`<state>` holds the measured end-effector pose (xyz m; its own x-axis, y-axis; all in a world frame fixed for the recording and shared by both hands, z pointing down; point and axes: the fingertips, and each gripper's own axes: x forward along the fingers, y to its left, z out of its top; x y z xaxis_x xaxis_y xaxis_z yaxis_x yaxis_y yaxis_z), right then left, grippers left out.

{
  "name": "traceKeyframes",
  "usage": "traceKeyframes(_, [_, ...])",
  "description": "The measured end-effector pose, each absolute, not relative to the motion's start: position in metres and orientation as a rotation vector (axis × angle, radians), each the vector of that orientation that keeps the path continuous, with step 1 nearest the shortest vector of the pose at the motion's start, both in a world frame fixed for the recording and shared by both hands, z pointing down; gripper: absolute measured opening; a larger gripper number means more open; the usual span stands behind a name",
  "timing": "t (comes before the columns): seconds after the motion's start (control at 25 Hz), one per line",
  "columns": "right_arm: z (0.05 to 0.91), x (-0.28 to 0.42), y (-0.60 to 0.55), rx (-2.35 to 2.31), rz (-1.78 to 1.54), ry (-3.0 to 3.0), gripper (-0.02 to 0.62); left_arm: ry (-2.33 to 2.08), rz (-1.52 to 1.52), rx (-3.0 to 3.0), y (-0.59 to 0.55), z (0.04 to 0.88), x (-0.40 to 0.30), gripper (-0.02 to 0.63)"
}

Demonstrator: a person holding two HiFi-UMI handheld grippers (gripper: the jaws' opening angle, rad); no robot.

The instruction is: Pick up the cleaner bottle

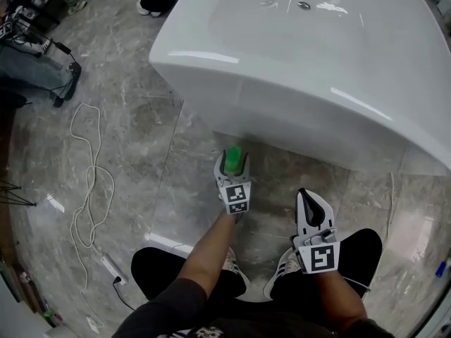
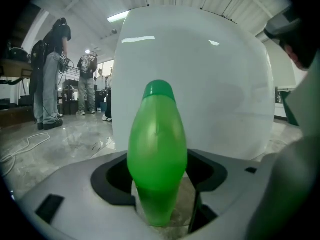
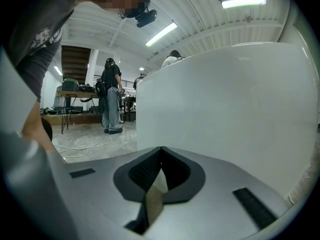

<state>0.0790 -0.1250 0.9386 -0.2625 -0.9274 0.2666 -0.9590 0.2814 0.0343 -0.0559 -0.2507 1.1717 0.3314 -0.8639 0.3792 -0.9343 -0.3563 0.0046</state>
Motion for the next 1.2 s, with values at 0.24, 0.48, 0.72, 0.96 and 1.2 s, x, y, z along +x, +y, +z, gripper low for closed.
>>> traceKeyframes(0.24, [0.943,0.090,-0.123,1.778,0.205,-2.312,0.015,-1.673,0.461,2.348,-0.266,1.184,-0.053,0.291])
traceKeyframes(0.48, [0.954,0.096,-0.117,1.767,0.237,-2.307,0.015,-1.701,0.462,2.332,-0.270,1.189,-0.053,0.257])
traceKeyframes(0.72, [0.963,0.101,-0.114,1.749,0.229,-2.302,0.015,-1.700,0.463,2.347,-0.270,1.189,-0.053,0.186])
traceKeyframes(0.96, [0.954,0.107,-0.124,1.786,0.205,-2.294,0.015,-1.684,0.432,2.355,-0.275,1.167,-0.048,0.181])
traceKeyframes(1.2, [0.932,0.125,-0.135,1.871,0.227,-2.225,0.015,-1.665,0.356,2.415,-0.272,1.096,-0.030,0.181])
